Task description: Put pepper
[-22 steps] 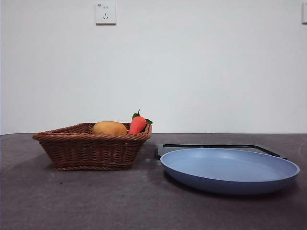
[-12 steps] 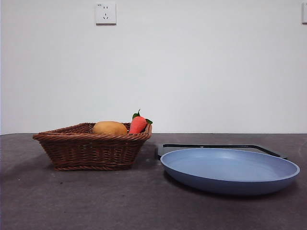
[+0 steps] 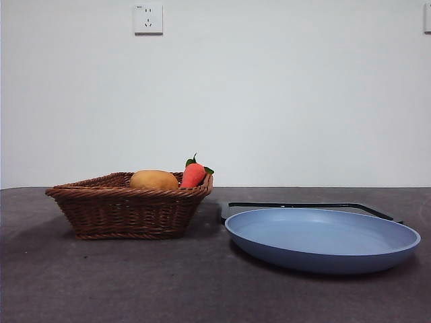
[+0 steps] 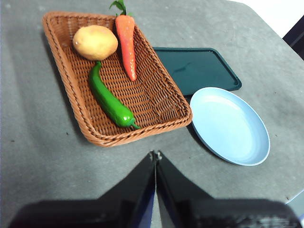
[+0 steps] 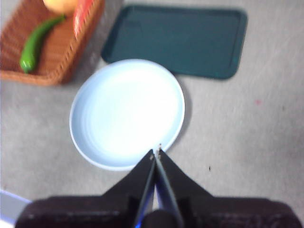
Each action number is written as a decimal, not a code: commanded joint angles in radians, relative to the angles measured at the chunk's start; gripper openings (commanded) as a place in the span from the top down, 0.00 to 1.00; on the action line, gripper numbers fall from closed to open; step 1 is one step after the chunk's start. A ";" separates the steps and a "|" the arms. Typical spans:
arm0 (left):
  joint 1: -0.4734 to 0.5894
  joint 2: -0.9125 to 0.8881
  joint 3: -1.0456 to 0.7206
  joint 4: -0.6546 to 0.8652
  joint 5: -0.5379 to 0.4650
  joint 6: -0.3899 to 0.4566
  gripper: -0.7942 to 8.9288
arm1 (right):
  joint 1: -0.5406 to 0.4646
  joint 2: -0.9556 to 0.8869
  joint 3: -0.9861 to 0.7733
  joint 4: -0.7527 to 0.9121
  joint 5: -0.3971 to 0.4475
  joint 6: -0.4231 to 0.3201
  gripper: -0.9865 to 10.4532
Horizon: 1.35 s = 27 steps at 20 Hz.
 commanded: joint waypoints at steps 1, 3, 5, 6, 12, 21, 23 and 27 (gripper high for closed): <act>0.002 0.001 0.014 0.004 0.003 0.022 0.85 | 0.002 0.014 0.017 0.007 -0.001 -0.021 0.89; 0.002 0.001 0.014 0.006 -0.002 0.021 0.65 | 0.002 0.020 0.017 0.011 -0.001 -0.019 0.78; 0.002 0.001 0.014 0.005 -0.001 0.021 0.58 | 0.002 0.028 0.017 0.014 0.000 -0.017 0.64; 0.002 0.001 0.014 0.005 -0.001 0.018 0.58 | 0.002 0.036 0.017 0.016 -0.001 -0.017 0.64; 0.002 0.001 0.014 0.006 0.004 0.018 0.58 | 0.002 0.200 0.017 0.080 -0.003 -0.010 0.64; 0.002 0.001 0.014 0.005 0.005 0.018 0.58 | 0.002 0.621 0.017 0.269 -0.029 -0.010 0.64; 0.002 0.001 0.014 0.005 0.004 0.018 0.58 | 0.002 0.691 0.017 0.307 -0.029 -0.010 0.64; 0.002 0.001 0.014 0.005 0.003 0.018 0.58 | 0.002 0.811 0.017 0.385 -0.029 -0.010 0.65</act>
